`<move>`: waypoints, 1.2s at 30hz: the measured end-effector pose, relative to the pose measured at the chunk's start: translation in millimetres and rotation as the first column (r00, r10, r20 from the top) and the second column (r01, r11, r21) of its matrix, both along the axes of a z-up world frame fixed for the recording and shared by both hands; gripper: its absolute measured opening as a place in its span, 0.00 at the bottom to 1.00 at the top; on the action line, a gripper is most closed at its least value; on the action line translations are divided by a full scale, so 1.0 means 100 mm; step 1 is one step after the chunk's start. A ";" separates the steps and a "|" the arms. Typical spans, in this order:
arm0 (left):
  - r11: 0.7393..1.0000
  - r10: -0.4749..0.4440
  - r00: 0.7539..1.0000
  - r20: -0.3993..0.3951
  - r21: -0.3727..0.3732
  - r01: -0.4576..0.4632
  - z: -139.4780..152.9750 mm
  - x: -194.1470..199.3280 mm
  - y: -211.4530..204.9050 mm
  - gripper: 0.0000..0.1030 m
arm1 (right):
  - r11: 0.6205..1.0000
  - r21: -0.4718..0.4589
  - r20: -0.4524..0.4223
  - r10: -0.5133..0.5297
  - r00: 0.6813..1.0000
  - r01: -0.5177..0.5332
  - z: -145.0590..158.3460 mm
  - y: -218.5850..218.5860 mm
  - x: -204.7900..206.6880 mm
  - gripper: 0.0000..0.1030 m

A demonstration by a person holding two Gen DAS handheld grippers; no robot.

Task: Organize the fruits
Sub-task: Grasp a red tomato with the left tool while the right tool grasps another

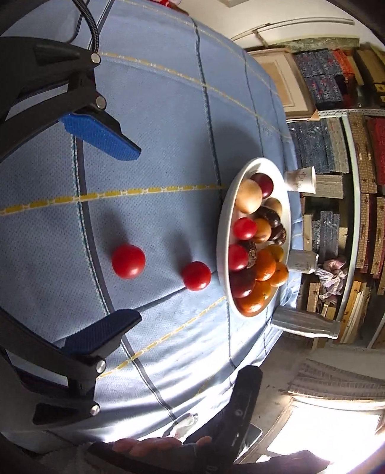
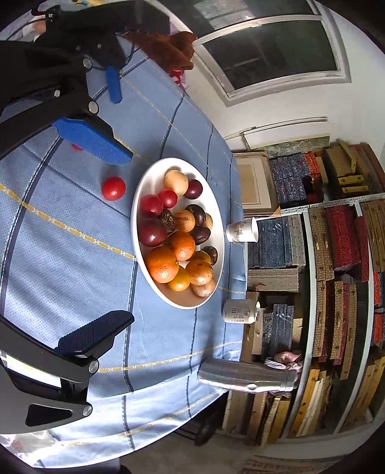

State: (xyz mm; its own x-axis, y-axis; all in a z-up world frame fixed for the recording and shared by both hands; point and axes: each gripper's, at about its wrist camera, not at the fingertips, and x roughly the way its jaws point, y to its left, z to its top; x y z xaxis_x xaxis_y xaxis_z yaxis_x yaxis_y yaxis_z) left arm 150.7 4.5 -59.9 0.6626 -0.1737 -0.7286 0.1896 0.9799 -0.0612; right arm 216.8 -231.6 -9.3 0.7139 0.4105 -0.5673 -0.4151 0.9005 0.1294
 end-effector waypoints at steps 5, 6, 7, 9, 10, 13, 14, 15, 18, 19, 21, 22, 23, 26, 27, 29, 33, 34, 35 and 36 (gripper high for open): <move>0.999 -0.044 0.999 -0.012 0.024 0.044 -0.01 0.03 -0.11 0.95 | 0.999 0.041 -0.050 0.006 0.999 -0.004 -0.06 -0.01 0.04 0.97; 0.998 -0.052 0.999 -0.014 0.023 0.052 -0.01 0.04 -0.13 0.95 | 0.999 0.049 -0.056 0.004 0.998 -0.001 -0.07 -0.02 0.04 0.97; 0.998 -0.057 0.998 -0.017 0.016 0.057 -0.01 0.05 -0.13 0.95 | 0.998 0.055 -0.062 0.003 0.998 0.000 -0.08 -0.03 0.05 0.97; 0.998 -0.063 0.998 -0.025 -0.011 0.063 -0.01 0.08 -0.13 0.95 | 0.998 0.058 -0.070 -0.002 0.998 0.006 -0.09 -0.04 0.05 0.97; 0.997 -0.068 0.997 -0.027 -0.026 0.067 -0.02 0.10 -0.13 0.95 | 0.998 0.059 -0.070 -0.005 0.998 0.009 -0.09 -0.04 0.05 0.97; 0.995 -0.091 0.995 -0.045 -0.038 0.089 -0.04 0.13 -0.17 0.86 | 0.998 0.057 -0.070 -0.008 0.998 0.012 -0.09 -0.04 0.04 0.97; 0.995 -0.099 0.993 -0.056 -0.036 0.097 -0.06 0.15 -0.18 0.68 | 0.998 0.058 -0.071 -0.008 0.997 0.012 -0.09 -0.04 0.04 0.97; 0.994 -0.101 0.993 -0.064 -0.035 0.099 -0.07 0.16 -0.19 0.60 | 0.998 0.058 -0.073 -0.008 0.997 0.013 -0.09 -0.04 0.05 0.97; 0.994 -0.103 0.990 -0.093 -0.049 0.099 -0.12 0.21 -0.19 0.55 | 0.998 0.053 -0.077 -0.015 0.997 0.019 -0.10 -0.04 0.05 0.97; 0.994 -0.100 0.990 -0.095 -0.050 0.096 -0.13 0.21 -0.18 0.55 | 0.998 0.052 -0.078 -0.015 0.997 0.019 -0.10 -0.03 0.05 0.97; 0.995 -0.099 0.990 -0.097 -0.037 0.096 -0.13 0.21 -0.20 0.55 | 0.999 0.052 -0.082 -0.011 0.997 0.016 -0.11 -0.04 0.05 0.97; 0.995 -0.099 0.990 -0.098 -0.027 0.097 -0.13 0.21 -0.22 0.55 | 0.999 0.052 -0.083 -0.009 0.996 0.013 -0.11 -0.03 0.05 0.97; 0.995 -0.098 0.990 -0.099 -0.015 0.097 -0.14 0.22 -0.23 0.54 | 0.999 0.050 -0.084 -0.007 0.996 0.012 -0.12 -0.02 0.05 0.97; 0.996 -0.076 0.990 -0.120 0.026 0.080 -0.18 0.25 -0.27 0.38 | 0.999 0.035 -0.085 -0.005 0.996 0.008 -0.13 0.00 0.06 0.97; 0.997 -0.069 0.990 -0.120 0.035 0.074 -0.18 0.25 -0.27 0.37 | 0.999 0.031 -0.086 -0.004 0.996 0.007 -0.14 0.01 0.06 0.97; 0.997 -0.059 0.991 -0.117 0.050 0.065 -0.18 0.25 -0.27 0.30 | 1.000 0.025 -0.091 -0.003 0.996 0.006 -0.16 0.03 0.07 0.97; 0.996 -0.047 0.993 -0.108 0.072 0.055 -0.17 0.23 -0.28 0.25 | 1.000 0.008 -0.103 0.002 0.995 -0.001 -0.22 0.08 0.08 0.97; 0.996 -0.044 0.993 -0.106 0.075 0.052 -0.16 0.22 -0.27 0.25 | 1.000 0.002 -0.104 0.005 0.995 -0.005 -0.24 0.10 0.08 0.97; 0.996 -0.039 0.994 -0.100 0.076 0.047 -0.15 0.22 -0.27 0.25 | 1.000 -0.002 -0.105 0.011 0.994 -0.011 -0.26 0.12 0.08 0.97; 0.996 -0.034 0.995 -0.091 0.080 0.042 -0.14 0.20 -0.26 0.25 | 1.000 -0.008 -0.105 0.015 0.994 -0.016 -0.27 0.14 0.08 0.97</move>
